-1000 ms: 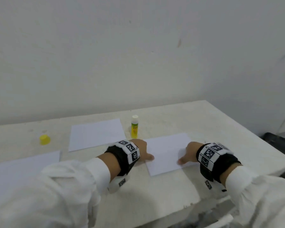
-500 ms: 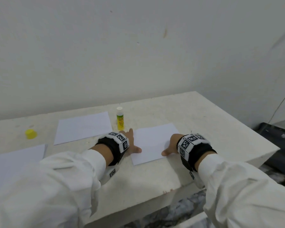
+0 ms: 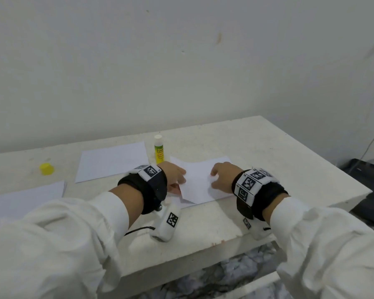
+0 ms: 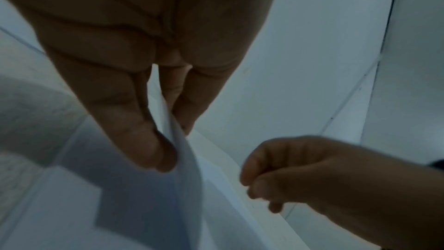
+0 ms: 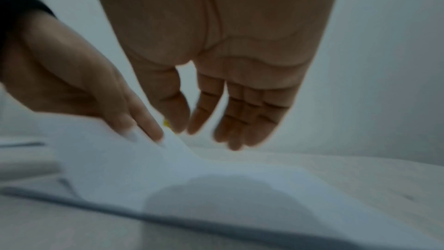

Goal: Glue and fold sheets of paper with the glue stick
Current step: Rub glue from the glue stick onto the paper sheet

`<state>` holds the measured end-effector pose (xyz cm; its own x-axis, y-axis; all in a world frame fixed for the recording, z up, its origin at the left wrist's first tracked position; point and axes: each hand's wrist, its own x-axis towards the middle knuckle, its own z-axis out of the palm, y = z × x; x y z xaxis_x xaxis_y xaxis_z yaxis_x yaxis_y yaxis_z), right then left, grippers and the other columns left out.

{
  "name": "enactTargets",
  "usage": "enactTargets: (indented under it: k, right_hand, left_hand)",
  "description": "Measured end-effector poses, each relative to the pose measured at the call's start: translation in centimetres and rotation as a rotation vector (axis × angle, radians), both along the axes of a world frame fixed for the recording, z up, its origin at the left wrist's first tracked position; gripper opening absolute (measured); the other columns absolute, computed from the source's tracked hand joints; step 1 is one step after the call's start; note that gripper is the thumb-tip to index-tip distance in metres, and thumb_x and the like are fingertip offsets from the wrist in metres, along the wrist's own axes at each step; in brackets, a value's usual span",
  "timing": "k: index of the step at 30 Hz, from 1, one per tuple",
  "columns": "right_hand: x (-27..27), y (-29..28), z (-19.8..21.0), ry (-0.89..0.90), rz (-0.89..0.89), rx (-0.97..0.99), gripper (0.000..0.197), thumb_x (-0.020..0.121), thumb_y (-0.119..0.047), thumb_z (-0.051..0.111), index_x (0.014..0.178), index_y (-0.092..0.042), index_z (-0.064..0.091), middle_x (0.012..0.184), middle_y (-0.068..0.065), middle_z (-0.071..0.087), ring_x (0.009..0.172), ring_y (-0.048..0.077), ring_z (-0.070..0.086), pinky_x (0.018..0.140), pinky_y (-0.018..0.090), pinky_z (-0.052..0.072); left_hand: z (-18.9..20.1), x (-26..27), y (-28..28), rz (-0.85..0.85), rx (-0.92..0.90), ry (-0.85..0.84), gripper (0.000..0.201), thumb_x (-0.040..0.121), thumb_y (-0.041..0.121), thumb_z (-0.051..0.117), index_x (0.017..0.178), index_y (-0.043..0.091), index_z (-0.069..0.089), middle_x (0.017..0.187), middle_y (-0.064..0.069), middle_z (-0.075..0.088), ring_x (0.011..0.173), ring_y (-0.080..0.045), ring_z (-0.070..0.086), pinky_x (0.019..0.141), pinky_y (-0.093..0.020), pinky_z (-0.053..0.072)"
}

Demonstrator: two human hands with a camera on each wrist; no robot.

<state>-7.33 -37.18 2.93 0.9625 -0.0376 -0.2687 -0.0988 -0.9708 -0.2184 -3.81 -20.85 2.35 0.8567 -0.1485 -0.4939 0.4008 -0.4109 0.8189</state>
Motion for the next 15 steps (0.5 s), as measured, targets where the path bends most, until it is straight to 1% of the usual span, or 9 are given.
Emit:
enactTargets:
  k: [1, 3, 5, 7, 8, 10, 12, 13, 15]
  right_hand:
    - [-0.6, 0.5, 0.5, -0.045, 0.062, 0.055, 0.032, 0.091, -0.018, 0.054, 0.120, -0.007, 0.059, 0.124, 0.008, 0.060, 0.108, 0.022, 0.057, 0.091, 0.029, 0.046]
    - [-2.4, 1.7, 1.5, -0.018, 0.174, 0.196, 0.025, 0.089, -0.012, 0.054, 0.107, -0.009, 0.070, 0.113, 0.003, 0.068, 0.095, 0.012, 0.058, 0.085, 0.024, 0.046]
    - [-4.1, 2.9, 2.1, 0.123, 0.291, 0.264, 0.032, 0.089, -0.013, 0.055, 0.118, -0.017, 0.068, 0.123, -0.001, 0.064, 0.103, 0.009, 0.055, 0.092, 0.021, 0.041]
    - [-4.9, 4.1, 1.6, 0.239, 0.387, 0.126, 0.046, 0.092, -0.015, 0.050, 0.138, -0.022, 0.049, 0.141, 0.000, 0.048, 0.124, 0.016, 0.046, 0.103, 0.026, 0.034]
    - [-4.9, 4.5, 1.1, 0.263, 0.409, 0.025, 0.050, 0.093, -0.017, 0.049, 0.143, -0.019, 0.042, 0.145, 0.004, 0.043, 0.128, 0.021, 0.043, 0.105, 0.029, 0.034]
    - [-4.3, 4.9, 0.1, 0.287, 0.414, -0.128, 0.046, 0.094, -0.020, 0.048, 0.138, -0.009, 0.042, 0.140, 0.011, 0.045, 0.123, 0.027, 0.047, 0.099, 0.032, 0.039]
    - [-3.8, 4.1, -1.0, 0.297, 0.350, -0.236, 0.045, 0.096, -0.021, 0.047, 0.137, -0.003, 0.041, 0.139, 0.014, 0.046, 0.125, 0.028, 0.046, 0.097, 0.032, 0.038]
    - [-3.5, 3.4, -1.4, 0.320, 0.314, -0.283, 0.047, 0.098, -0.022, 0.045, 0.140, -0.003, 0.038, 0.143, 0.014, 0.042, 0.130, 0.027, 0.042, 0.101, 0.032, 0.036]
    - [-2.7, 1.5, -2.4, 0.347, 0.256, -0.329, 0.046, 0.101, -0.020, 0.042, 0.143, -0.003, 0.034, 0.149, 0.010, 0.036, 0.136, 0.023, 0.035, 0.105, 0.030, 0.029]
  left_hand:
    - [-0.2, 0.0, 0.0, 0.005, 0.013, 0.004, 0.034, 0.092, -0.008, 0.050, 0.125, -0.002, 0.054, 0.077, -0.010, 0.055, 0.064, -0.020, 0.058, 0.085, -0.038, 0.055]
    - [-0.4, 0.0, 0.3, 0.047, -0.022, 0.026, 0.025, 0.091, -0.009, 0.051, 0.116, -0.008, 0.056, 0.075, -0.010, 0.055, 0.079, -0.027, 0.065, 0.081, -0.039, 0.055]
    - [-0.6, 0.0, 0.8, 0.095, -0.091, 0.065, 0.024, 0.089, -0.014, 0.053, 0.111, -0.011, 0.058, 0.075, -0.013, 0.055, 0.096, -0.036, 0.064, 0.081, -0.043, 0.052]
    - [-0.7, 0.1, 1.1, 0.108, -0.136, 0.094, 0.029, 0.087, -0.017, 0.051, 0.116, -0.014, 0.055, 0.081, -0.016, 0.058, 0.104, -0.039, 0.061, 0.083, -0.045, 0.050]
    - [-0.7, 0.1, 1.1, 0.116, -0.163, 0.102, 0.030, 0.087, -0.019, 0.050, 0.117, -0.015, 0.054, 0.088, -0.017, 0.058, 0.110, -0.040, 0.058, 0.085, -0.046, 0.050]
    - [-0.8, 0.2, 1.0, 0.130, -0.184, 0.111, 0.028, 0.087, -0.020, 0.049, 0.114, -0.015, 0.055, 0.103, -0.019, 0.056, 0.114, -0.040, 0.055, 0.090, -0.048, 0.048]
    - [-1.1, 0.4, 1.1, 0.128, -0.174, 0.109, 0.024, 0.087, -0.019, 0.049, 0.109, -0.012, 0.057, 0.109, -0.018, 0.054, 0.113, -0.036, 0.055, 0.090, -0.044, 0.049]
    - [-1.1, 0.3, 1.2, 0.123, -0.171, 0.111, 0.027, 0.088, -0.019, 0.049, 0.113, -0.011, 0.057, 0.107, -0.017, 0.055, 0.111, -0.035, 0.056, 0.084, -0.040, 0.053]
    - [-1.3, 0.2, 1.7, 0.108, -0.174, 0.107, 0.036, 0.088, -0.018, 0.049, 0.123, -0.009, 0.054, 0.097, -0.013, 0.059, 0.097, -0.032, 0.061, 0.060, -0.033, 0.058]
